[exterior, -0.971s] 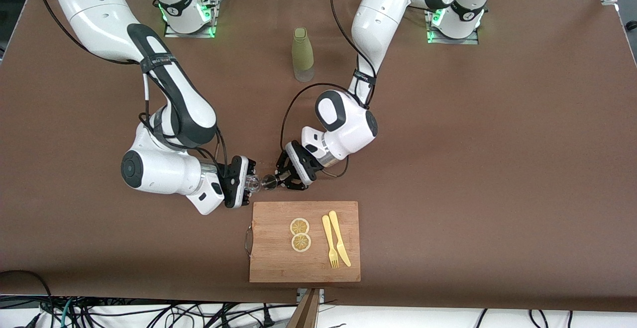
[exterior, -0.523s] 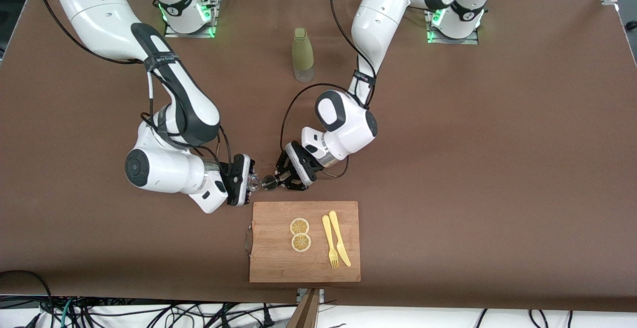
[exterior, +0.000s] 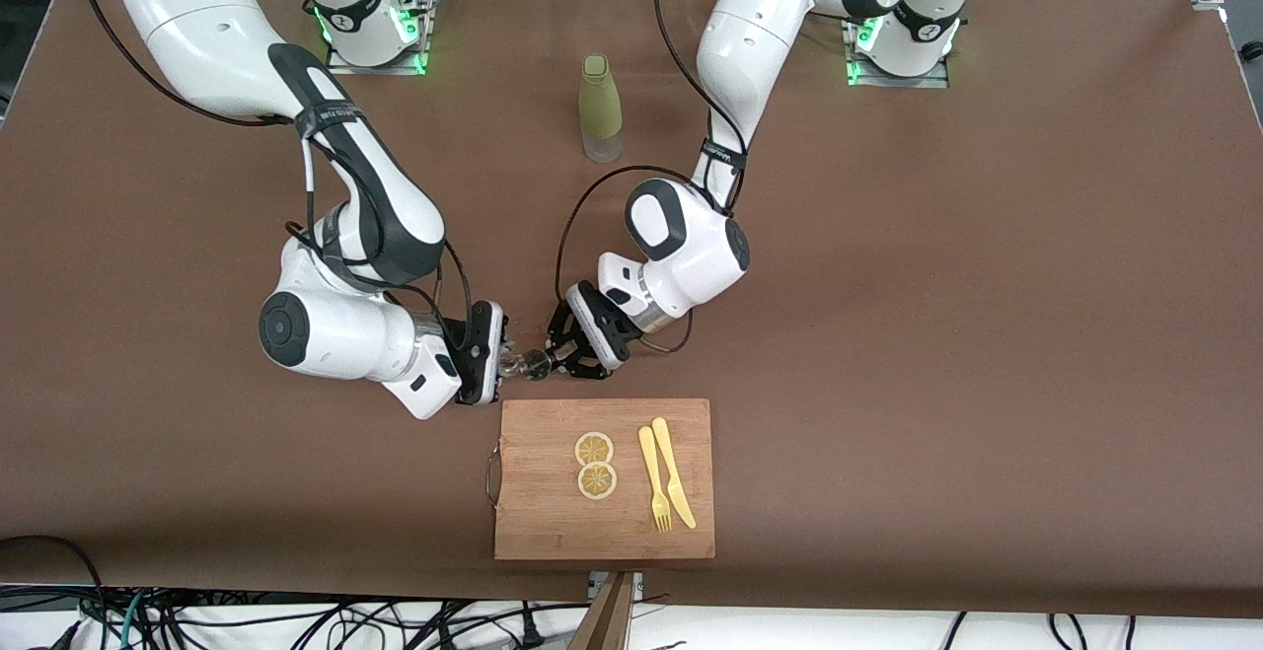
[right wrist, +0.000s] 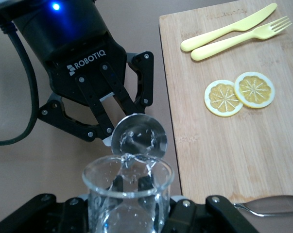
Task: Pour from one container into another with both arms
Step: 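Tilt the glass cup with the right gripper, pouring into the held jigger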
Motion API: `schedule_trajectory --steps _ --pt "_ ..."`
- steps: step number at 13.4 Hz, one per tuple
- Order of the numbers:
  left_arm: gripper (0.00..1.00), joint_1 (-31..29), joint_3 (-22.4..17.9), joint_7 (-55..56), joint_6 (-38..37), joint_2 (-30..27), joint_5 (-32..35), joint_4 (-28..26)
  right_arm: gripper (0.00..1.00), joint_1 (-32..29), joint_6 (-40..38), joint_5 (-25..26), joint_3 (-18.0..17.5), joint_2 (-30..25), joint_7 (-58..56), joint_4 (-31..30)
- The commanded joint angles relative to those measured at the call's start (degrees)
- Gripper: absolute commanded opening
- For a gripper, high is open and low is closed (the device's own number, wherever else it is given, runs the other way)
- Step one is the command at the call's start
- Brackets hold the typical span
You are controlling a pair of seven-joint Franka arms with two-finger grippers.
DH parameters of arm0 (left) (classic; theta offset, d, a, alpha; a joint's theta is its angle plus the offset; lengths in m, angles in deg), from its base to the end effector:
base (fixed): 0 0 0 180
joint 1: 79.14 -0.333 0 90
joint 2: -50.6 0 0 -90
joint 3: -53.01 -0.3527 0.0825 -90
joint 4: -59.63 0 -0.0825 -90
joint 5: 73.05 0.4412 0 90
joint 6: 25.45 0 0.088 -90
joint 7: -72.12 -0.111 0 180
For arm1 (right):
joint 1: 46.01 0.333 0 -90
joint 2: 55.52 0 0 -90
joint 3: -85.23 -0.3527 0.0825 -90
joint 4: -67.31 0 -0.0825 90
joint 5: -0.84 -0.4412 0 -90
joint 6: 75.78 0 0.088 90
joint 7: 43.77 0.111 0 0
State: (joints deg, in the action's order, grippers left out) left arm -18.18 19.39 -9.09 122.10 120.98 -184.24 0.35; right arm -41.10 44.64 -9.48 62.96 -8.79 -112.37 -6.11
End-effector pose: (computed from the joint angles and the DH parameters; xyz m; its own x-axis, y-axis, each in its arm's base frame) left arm 0.6732 -0.5690 0.1544 0.4342 -0.3924 0.8108 -0.8332 -0.5172 0.1959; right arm 0.7672 0.3113 0.2909 0.1302 0.9081 0.3980 0.9863 -0.0777 -0.1455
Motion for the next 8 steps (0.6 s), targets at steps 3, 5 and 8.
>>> schedule_trajectory --steps 3,5,8 --pt "0.00 0.74 -1.89 1.40 0.99 1.95 -1.57 2.41 0.19 0.53 -0.89 1.45 -0.32 -0.95 1.37 -0.14" --pt "0.00 0.74 -1.89 1.40 0.99 1.95 -1.57 2.41 0.19 0.62 -0.89 2.23 -0.32 -0.95 1.37 -0.14" --pt "0.00 0.74 -1.89 1.32 0.99 1.95 -1.57 2.41 0.19 1.15 -0.89 3.20 -0.24 -0.95 1.54 -0.14"
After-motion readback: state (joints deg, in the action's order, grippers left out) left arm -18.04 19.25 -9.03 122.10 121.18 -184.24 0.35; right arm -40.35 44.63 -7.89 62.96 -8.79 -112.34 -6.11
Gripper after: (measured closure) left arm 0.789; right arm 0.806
